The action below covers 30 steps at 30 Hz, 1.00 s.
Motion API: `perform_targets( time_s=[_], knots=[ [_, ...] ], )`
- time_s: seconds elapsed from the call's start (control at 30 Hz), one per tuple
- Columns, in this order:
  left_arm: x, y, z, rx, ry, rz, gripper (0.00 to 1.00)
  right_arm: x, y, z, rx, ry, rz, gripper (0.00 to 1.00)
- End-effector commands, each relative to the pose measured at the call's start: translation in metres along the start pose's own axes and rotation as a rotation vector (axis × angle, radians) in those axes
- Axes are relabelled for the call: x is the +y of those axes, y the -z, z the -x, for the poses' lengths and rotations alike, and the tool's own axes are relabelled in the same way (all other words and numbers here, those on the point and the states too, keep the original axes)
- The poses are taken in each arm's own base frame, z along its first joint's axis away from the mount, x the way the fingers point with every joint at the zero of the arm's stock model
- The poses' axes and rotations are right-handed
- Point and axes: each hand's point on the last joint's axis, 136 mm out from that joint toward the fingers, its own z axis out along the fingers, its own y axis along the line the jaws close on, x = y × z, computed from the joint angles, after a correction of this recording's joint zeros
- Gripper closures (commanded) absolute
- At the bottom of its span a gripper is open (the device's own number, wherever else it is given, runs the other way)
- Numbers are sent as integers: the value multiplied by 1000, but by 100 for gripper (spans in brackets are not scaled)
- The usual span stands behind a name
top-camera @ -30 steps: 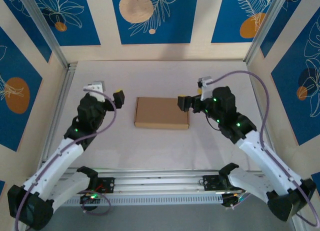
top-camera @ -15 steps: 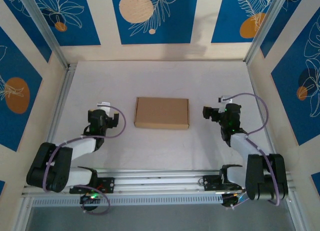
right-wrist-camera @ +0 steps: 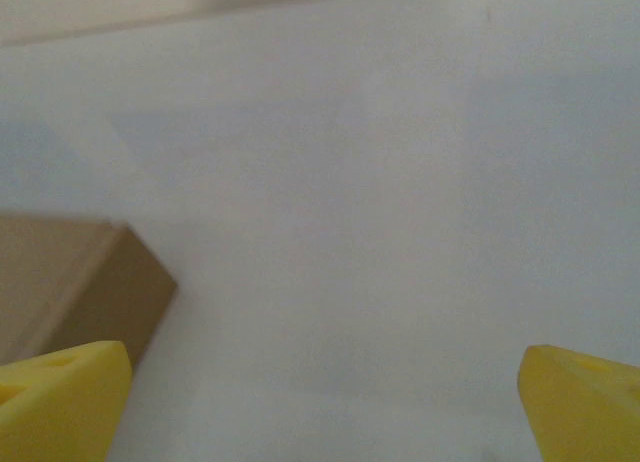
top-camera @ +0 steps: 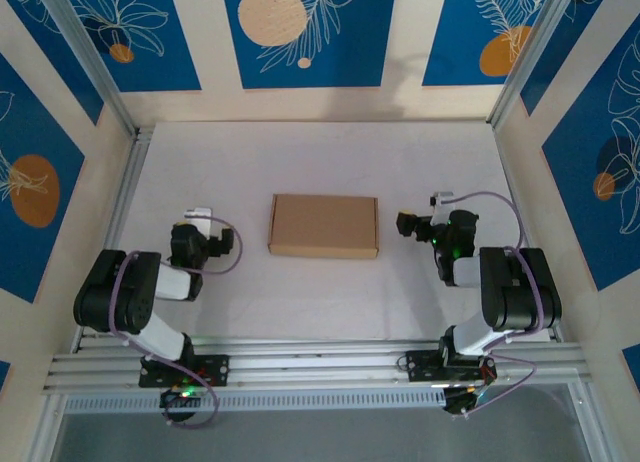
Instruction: Fold the paper box
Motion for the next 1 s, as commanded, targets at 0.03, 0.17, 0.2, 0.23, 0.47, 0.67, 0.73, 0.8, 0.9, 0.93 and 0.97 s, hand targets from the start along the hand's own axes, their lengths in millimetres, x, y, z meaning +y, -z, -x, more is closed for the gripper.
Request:
perform_targets(
  time_s=[0.03, 0.17, 0.2, 0.23, 0.47, 0.67, 0.73, 0.8, 0.9, 0.93, 0.97],
  knots=[
    [-3, -10, 44, -102, 3, -56, 0, 9, -6, 10, 4, 41, 38, 1],
    [-3, -11, 42, -88, 5, -57, 0, 9, -6, 12, -6, 44, 39, 1],
    [-3, -12, 43, -89, 3, -57, 0, 9, -6, 11, 1, 43, 37, 1],
    [-4, -11, 43, -87, 3, -58, 0, 9, -6, 11, -3, 44, 37, 1],
    [-4, -8, 43, -104, -1, -57, 0, 9, -7, 11, -9, 66, -1, 1],
    [-5, -8, 44, -107, -3, -62, 0, 6, -7, 11, 0, 49, -4, 1],
    [-5, -8, 44, -107, -3, -63, 0, 6, -7, 12, -3, 49, -4, 1],
    [-5, -8, 44, -108, -3, -62, 0, 6, -7, 11, -1, 48, -3, 1],
    [-5, -8, 44, -107, -2, -62, 0, 6, -7, 11, -1, 49, -4, 1],
    [-5, -8, 44, -105, -3, -63, 0, 6, -7, 11, -1, 48, -4, 1],
    [-5, -8, 44, -106, -3, -63, 0, 6, -7, 12, -3, 49, -3, 1]
  ],
)
